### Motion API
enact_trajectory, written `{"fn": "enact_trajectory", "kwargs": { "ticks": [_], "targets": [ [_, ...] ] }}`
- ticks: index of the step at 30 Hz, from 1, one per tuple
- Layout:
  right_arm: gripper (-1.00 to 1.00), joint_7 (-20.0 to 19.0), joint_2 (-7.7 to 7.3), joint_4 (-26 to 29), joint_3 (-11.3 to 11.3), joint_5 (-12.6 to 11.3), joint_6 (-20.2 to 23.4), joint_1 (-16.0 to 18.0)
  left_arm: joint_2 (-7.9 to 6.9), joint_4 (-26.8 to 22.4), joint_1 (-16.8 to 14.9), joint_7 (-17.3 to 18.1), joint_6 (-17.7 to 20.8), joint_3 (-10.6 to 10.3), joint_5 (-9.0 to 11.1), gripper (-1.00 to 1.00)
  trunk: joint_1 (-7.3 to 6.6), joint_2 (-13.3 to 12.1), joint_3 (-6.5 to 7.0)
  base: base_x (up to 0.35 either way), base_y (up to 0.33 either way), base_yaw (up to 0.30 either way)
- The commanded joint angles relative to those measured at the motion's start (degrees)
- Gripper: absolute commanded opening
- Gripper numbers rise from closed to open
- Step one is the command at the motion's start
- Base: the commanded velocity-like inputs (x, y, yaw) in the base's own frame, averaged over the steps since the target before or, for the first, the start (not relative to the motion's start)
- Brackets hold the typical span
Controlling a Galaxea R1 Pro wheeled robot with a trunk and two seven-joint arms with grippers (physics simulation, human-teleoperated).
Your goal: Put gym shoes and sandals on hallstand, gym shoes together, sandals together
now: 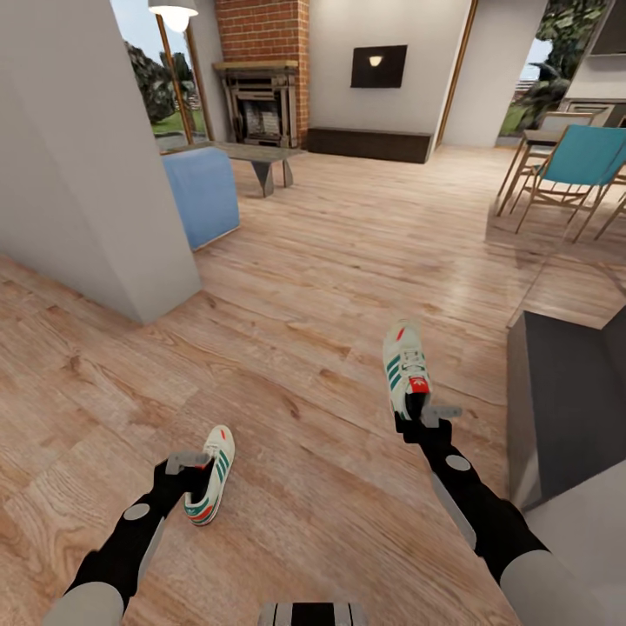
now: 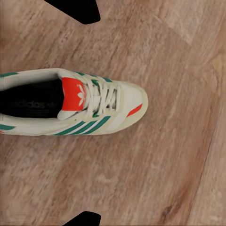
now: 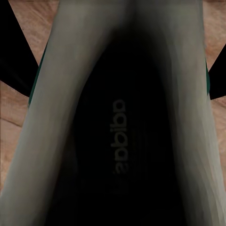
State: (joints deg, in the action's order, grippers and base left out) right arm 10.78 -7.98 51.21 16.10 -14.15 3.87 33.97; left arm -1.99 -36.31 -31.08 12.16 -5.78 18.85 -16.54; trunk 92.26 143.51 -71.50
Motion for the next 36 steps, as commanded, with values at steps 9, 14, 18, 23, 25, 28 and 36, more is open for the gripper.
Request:
{"fn": "enact_trajectory", "kwargs": {
  "ticks": [9, 14, 18, 23, 25, 28, 36],
  "targets": [
    [-1.0, 0.56, -0.1, 0.12, 0.26, -0.35, 0.22, 0.04, 0.05, -0.07, -0.12, 0.34, -0.53, 0.45, -0.6, 1.0, 0.22, 0.14, -2.25, 0.0, 0.0, 0.0],
    [-1.0, 0.56, -0.1, 0.12, 0.27, -0.35, 0.19, 0.04, 0.01, -0.09, -0.06, 0.27, -0.66, 0.5, -0.49, 1.0, 0.35, 0.21, -3.76, 0.0, 0.0, 0.0],
    [-1.0, 0.56, -0.1, 0.12, 0.27, -0.35, 0.23, 0.04, -0.05, -0.09, -0.09, 0.25, -0.71, 0.78, -0.31, 1.0, 0.45, 0.26, -5.0, 0.0, 0.0, 0.0],
    [-1.0, 0.56, -0.1, 0.12, 0.27, -0.35, 0.25, 0.04, -0.11, -0.08, -0.12, 0.24, -0.73, 0.9, -0.25, 1.0, 0.58, 0.33, -6.54, 0.0, 0.0, 0.046],
    [-1.0, 0.56, -0.1, 0.12, 0.25, -0.35, 0.24, 0.04, -0.12, -0.09, -0.12, 0.24, -0.73, 0.89, -0.25, 1.0, 0.58, 0.33, -6.7, 0.0, 0.0, 0.142],
    [-1.0, 0.56, -0.1, 0.12, 0.27, -0.35, 0.2, 0.04, -0.17, -0.13, -0.12, 0.24, -0.73, 0.91, -0.2, 1.0, 0.58, 0.33, -6.92, 0.0, 0.0, 0.161],
    [-1.0, 0.56, -0.04, 2.7, 0.46, -0.39, 0.22, 0.04, -0.32, -0.16, -0.04, 0.24, -0.81, 1.05, -0.22, 1.0, 0.58, 0.33, -7.12, 0.0, 0.0, 0.061]
  ]
}}
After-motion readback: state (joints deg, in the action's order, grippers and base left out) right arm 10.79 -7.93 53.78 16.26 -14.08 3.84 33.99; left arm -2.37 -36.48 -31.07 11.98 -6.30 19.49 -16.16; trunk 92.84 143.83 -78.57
